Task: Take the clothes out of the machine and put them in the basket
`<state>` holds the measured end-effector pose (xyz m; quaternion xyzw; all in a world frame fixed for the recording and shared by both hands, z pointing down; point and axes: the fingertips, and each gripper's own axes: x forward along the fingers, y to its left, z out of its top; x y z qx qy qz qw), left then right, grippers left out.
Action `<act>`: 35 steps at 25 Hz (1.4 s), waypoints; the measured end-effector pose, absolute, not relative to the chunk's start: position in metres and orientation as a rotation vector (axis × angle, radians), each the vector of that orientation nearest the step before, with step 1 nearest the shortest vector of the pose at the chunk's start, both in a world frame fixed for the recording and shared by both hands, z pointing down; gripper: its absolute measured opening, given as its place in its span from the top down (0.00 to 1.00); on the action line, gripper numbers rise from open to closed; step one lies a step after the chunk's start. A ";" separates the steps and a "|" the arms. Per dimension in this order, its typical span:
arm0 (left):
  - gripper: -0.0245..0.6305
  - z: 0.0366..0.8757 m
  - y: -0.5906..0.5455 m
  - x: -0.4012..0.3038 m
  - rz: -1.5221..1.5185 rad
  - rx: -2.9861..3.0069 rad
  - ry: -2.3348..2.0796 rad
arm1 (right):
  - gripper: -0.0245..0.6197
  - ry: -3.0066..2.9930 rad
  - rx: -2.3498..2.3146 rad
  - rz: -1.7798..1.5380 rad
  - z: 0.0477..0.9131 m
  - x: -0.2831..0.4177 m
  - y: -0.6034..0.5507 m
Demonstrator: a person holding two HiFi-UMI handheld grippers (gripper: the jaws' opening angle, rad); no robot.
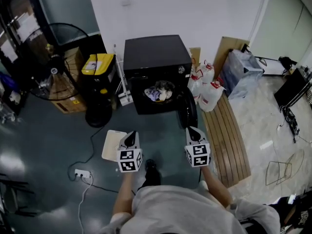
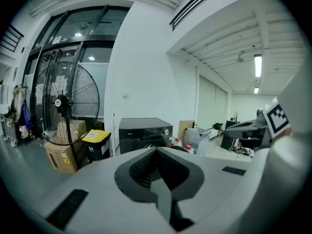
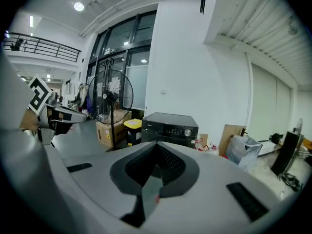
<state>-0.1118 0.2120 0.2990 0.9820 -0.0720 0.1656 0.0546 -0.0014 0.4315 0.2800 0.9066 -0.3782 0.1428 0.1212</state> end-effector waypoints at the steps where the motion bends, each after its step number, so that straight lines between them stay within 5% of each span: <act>1: 0.94 0.299 0.202 -0.102 0.505 2.983 -0.211 | 0.93 -1.098 2.646 0.417 0.279 0.007 0.421; 17: 0.94 0.287 0.065 0.036 0.485 2.988 -0.092 | 0.93 -0.992 2.660 0.406 0.260 0.123 0.292; 35: 0.94 0.311 0.050 0.112 0.566 2.977 -0.092 | 0.93 -1.012 2.646 0.499 0.299 0.195 0.273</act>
